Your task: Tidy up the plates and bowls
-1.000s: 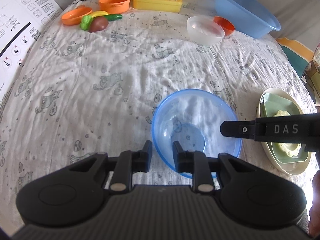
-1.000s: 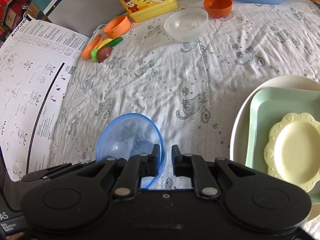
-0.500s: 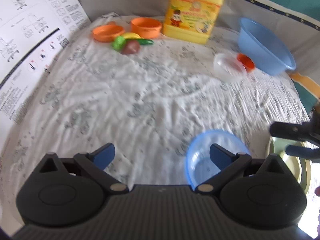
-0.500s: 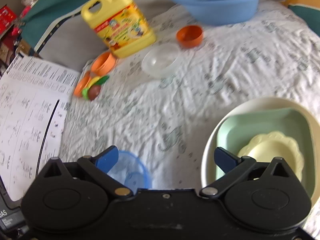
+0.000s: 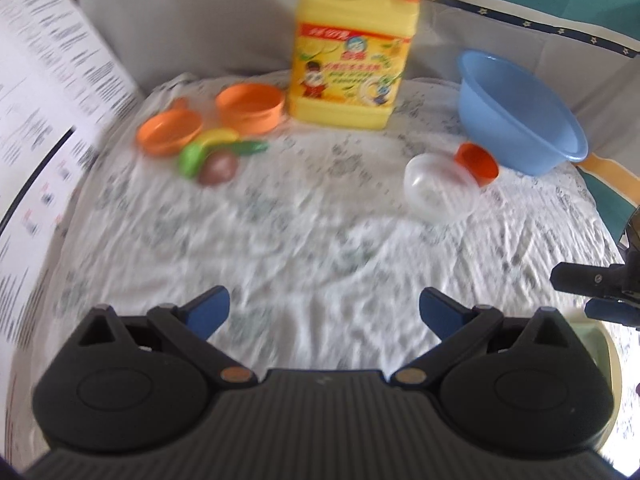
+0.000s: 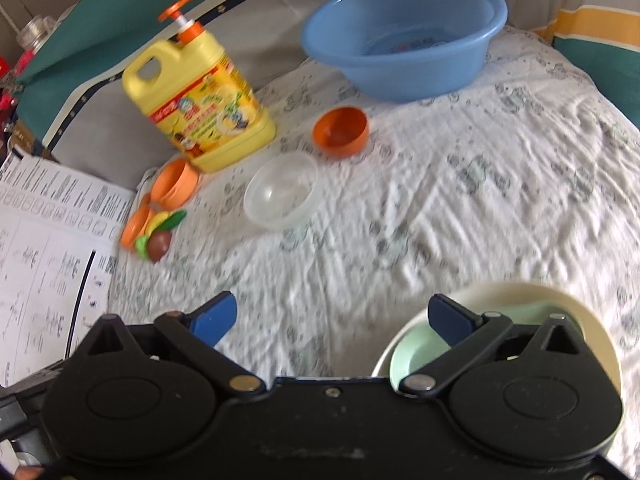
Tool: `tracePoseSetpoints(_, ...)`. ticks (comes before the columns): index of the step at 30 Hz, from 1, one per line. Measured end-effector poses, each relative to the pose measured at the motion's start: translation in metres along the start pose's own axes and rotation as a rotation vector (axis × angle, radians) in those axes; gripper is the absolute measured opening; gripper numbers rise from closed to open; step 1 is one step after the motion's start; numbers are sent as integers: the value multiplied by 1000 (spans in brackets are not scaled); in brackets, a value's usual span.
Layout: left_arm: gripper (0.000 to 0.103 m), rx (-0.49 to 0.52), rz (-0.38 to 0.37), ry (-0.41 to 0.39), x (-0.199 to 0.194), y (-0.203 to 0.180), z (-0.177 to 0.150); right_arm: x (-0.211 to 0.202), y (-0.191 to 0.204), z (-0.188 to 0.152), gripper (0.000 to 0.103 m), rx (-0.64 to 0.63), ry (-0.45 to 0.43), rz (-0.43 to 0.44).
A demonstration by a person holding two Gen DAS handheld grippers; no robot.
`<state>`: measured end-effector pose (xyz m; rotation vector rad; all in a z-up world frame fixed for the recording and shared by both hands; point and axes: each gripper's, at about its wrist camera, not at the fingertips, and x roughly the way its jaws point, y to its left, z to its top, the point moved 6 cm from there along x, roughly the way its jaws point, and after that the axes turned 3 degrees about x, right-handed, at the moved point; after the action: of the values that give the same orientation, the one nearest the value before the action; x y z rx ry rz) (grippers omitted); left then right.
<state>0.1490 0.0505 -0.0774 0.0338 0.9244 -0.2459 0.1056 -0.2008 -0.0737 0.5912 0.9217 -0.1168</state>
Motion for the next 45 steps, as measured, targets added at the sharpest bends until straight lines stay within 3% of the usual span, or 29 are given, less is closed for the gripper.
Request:
tracePoseSetpoints(14, 103, 139, -17, -16, 76, -40, 74, 59, 3, 68, 103, 29, -9, -16)
tracePoseSetpoints(16, 101, 159, -22, -11, 86, -46, 80, 68, 4, 76, 98, 32, -7, -19)
tracePoseSetpoints(21, 88, 184, -45, 27, 111, -59, 85, 95, 7, 88, 84, 50, 18, 0)
tracePoseSetpoints(25, 76, 182, -65, 58, 128, -63, 86, 113, 13, 88, 63, 44, 34, 12)
tracePoseSetpoints(31, 47, 186, -115, 100, 145, -69, 86, 136, 17, 85, 30, 41, 57, 25)
tracePoseSetpoints(33, 34, 191, -128, 107, 149, -72, 85, 140, 20, 84, 18, 36, 59, 30)
tracePoseSetpoints(36, 18, 199, -128, 112, 152, -74, 83, 147, 22, 81, 15, 27, 64, 32)
tracePoseSetpoints(38, 14, 205, -133, 119, 154, -75, 80, 150, 24, 80, 13, 23, 65, 32)
tracePoseSetpoints(45, 14, 217, -123, 118, 149, -74, 78, 151, 28, 75, 13, 19, 70, 32)
